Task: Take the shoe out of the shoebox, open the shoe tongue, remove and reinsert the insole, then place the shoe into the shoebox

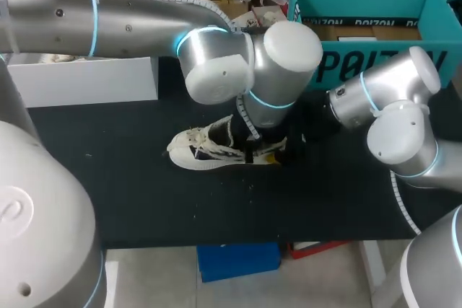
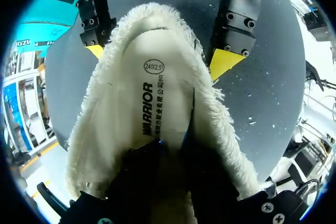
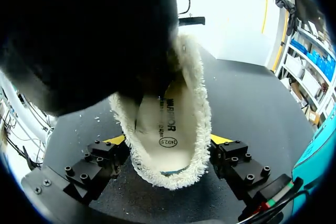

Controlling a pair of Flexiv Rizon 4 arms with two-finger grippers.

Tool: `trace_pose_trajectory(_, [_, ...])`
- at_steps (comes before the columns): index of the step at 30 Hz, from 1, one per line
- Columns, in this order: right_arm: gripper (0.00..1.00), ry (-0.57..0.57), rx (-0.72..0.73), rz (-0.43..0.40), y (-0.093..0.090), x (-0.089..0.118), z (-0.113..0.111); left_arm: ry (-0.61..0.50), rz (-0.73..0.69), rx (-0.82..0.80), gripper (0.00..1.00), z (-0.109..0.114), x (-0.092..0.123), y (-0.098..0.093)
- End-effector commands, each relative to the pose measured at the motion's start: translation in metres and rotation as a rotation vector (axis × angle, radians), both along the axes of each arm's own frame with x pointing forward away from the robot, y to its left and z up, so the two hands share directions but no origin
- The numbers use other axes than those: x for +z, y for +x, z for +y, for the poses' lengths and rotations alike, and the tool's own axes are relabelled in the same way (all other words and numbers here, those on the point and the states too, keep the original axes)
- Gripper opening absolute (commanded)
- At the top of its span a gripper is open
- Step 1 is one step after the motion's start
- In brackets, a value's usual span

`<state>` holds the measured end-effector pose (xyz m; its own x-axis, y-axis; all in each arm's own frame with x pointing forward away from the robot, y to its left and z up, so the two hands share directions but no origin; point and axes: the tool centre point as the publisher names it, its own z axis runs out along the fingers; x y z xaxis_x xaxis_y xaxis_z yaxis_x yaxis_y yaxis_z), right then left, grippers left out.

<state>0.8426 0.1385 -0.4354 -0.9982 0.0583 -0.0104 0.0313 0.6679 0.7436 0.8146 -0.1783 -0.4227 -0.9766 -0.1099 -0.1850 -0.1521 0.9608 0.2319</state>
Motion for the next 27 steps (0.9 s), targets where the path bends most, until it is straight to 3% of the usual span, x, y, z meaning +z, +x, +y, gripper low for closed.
trace_pose_trajectory(1, [0.0, -0.003, -0.002, 0.002, 0.002, -0.003, 0.0, 0.022, -0.113, -0.026, 0.3, 0.007, -0.011, -0.007])
trace_pose_trajectory(13, [0.0, -0.003, -0.002, 0.002, 0.002, -0.003, 0.0, -0.034, -0.327, -0.032, 0.37, 0.023, 0.001, 0.006])
trace_pose_trajectory(21, [0.0, -0.003, -0.002, 0.002, 0.002, -0.003, 0.0, -0.065, -0.385, -0.055, 0.38, 0.027, 0.004, 0.015])
trace_pose_trajectory(25, [0.0, -0.003, -0.002, 0.002, 0.002, -0.003, 0.0, -0.078, -0.383, -0.059, 0.25, 0.026, 0.005, 0.016])
trace_pose_trajectory(27, [0.0, -0.003, -0.002, 0.002, 0.002, -0.003, 0.0, -0.092, -0.369, -0.063, 0.04, 0.026, 0.005, 0.016])
